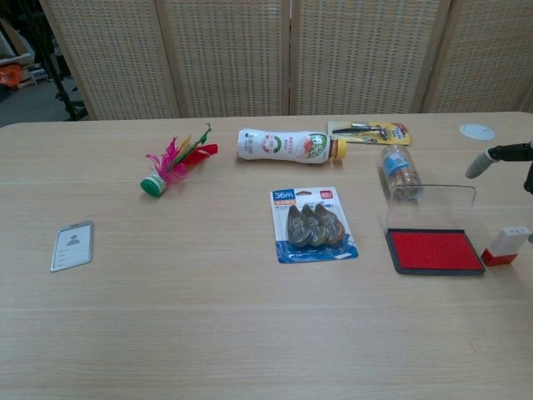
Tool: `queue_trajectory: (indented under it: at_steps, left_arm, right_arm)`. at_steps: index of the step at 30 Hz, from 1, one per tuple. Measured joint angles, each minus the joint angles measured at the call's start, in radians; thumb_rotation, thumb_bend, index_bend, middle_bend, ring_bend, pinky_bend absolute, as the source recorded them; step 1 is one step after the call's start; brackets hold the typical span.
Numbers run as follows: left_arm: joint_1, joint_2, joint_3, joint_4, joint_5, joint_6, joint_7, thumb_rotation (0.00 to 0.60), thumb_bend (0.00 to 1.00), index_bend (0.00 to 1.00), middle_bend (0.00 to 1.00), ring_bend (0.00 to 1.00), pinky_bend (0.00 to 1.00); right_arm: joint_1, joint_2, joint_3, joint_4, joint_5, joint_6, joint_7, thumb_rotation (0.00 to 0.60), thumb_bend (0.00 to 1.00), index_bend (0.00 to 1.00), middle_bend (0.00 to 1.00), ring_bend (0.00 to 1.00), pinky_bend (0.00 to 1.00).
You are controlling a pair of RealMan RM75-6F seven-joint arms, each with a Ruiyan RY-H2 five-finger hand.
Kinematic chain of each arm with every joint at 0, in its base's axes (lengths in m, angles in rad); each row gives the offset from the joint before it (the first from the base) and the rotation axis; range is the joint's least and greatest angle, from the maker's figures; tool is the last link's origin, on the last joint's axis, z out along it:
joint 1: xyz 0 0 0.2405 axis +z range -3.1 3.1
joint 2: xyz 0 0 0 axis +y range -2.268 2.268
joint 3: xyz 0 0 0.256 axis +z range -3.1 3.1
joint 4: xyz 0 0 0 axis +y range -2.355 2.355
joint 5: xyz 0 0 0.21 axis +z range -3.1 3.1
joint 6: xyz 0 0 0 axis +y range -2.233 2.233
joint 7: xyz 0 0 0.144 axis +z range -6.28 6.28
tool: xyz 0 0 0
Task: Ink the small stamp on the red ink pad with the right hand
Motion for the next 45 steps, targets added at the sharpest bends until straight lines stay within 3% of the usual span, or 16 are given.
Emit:
queue_trajectory:
  at_steps: [12,23,45]
  left_arm:
    - [-0.015,-0.002,-0.003,-0.013,-0.017,-0.038,0.028,0.600,0.02,0.00,0.00,0.00,0.00]
    - [-0.019,-0.001,0.000,-0.014,-0.013,-0.044,0.029,0.600,0.02,0.00,0.00,0.00,0.00]
    - [-0.021,-0.003,0.003,-0.013,-0.010,-0.048,0.035,0.600,0.02,0.00,0.00,0.00,0.00]
  right_arm:
    - [0.048,-0.097,-0.004,0.151,0.074,-0.085,-0.047,0.600,0.24,0.41,0.91,0.97,1.00]
    - [0.066,-0.156,-0.035,0.275,0.066,-0.081,-0.071,0.600,0.30,0.42,0.91,0.97,1.00]
    - [0.080,-0.174,-0.061,0.304,0.092,-0.098,-0.074,0.600,0.41,0.49,0.91,0.97,1.00]
